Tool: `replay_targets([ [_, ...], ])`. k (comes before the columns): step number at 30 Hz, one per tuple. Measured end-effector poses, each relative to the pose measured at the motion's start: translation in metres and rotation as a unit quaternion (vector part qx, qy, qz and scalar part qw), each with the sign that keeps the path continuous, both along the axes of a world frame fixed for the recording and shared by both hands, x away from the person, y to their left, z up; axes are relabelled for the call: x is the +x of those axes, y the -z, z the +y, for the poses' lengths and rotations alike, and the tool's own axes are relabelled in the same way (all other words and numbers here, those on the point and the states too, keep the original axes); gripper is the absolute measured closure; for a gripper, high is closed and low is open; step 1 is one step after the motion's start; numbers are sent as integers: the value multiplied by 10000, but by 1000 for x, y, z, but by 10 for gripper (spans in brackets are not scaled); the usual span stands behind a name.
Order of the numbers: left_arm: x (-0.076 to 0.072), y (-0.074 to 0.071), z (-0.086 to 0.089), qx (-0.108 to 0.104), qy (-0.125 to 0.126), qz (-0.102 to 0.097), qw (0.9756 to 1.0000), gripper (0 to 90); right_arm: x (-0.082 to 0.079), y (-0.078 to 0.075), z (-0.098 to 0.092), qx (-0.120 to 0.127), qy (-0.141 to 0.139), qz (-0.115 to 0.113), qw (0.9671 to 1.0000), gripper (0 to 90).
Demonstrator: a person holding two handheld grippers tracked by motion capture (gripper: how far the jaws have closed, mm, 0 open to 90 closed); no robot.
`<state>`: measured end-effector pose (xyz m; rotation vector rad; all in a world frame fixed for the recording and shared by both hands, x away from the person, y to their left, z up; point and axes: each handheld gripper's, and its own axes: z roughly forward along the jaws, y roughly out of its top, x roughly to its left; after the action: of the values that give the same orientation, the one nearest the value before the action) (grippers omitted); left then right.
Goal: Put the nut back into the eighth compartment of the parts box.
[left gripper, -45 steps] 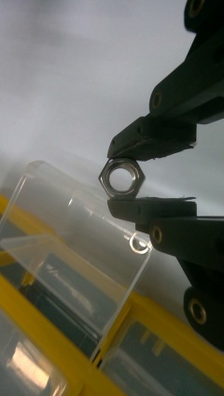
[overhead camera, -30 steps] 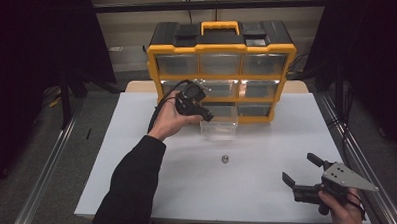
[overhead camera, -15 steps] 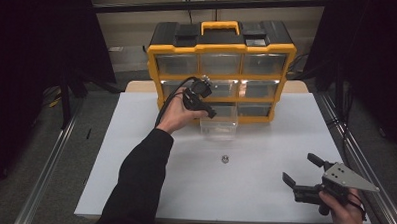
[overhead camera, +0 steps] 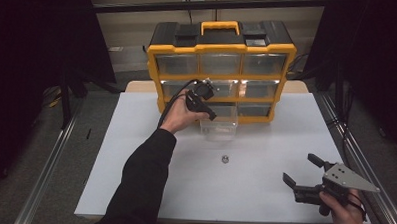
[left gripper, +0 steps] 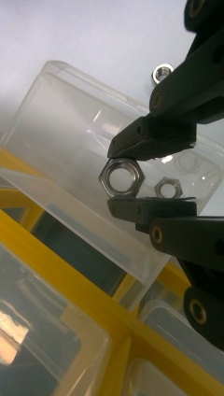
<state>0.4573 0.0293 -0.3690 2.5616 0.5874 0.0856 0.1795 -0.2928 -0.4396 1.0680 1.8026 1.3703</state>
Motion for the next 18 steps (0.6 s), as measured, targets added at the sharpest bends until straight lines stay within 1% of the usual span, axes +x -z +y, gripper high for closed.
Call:
replay_targets([
  [1, 0, 2, -1, -42, -45, -35, 10000, 704, 0, 0, 0, 1, 11, 6, 10000, 1],
  [2, 0, 2, -1, 21, -25, -55, 10000, 704, 0, 0, 0, 0, 15, -1, 10000, 1],
  [4, 2, 3, -1, 68, -48, 12, 10000, 704, 0, 0, 0, -8, 6, 1, 10000, 1],
  [5, 3, 5, 0, 25, -105, -1, 9999, 703, 0, 0, 0, 1, 10, -11, 10000, 1],
  [6, 5, 6, 0, 38, -154, 62, 9999, 703, 0, 0, 0, -5, -9, -3, 10000, 1],
  [8, 7, 9, 1, 45, -174, 46, 9998, 703, -1, 0, 0, -15, 13, -3, 10000, 1],
  [9, 7, 10, 1, 60, -184, 102, 9998, 703, -1, 0, 0, -14, 11, -5, 10000, 1],
  [10, 8, 10, 2, 152, -135, 59, 9998, 703, -1, 0, 0, -11, 6, -6, 10000, 1],
  [11, 8, 11, 2, 120, -184, 35, 9998, 703, 0, 0, 0, -21, 3, -11, 10000, 1],
  [12, 9, 11, 1, 148, -181, 91, 9997, 703, 0, 0, 0, -21, -2, -13, 10000, 1],
  [14, 9, 13, 0, 137, -179, 37, 9997, 703, -1, 0, 0, -21, -13, -7, 10000, 1],
  [15, 9, 13, -1, 133, -193, 83, 9997, 703, -1, 0, 0, -24, -8, -13, 10000, 1],
  [16, 9, 14, -1, 210, -117, 54, 9997, 702, -1, 0, 0, -23, -4, -27, 10000, 1],
  [17, 8, 16, -3, 218, -146, 66, 9996, 702, -1, 0, 0, -16, 2, -28, 10000, 1],
  [18, 9, 16, -3, 273, -93, 79, 9996, 702, -1, 0, 0, -12, 20, -15, 10000, 1],
])
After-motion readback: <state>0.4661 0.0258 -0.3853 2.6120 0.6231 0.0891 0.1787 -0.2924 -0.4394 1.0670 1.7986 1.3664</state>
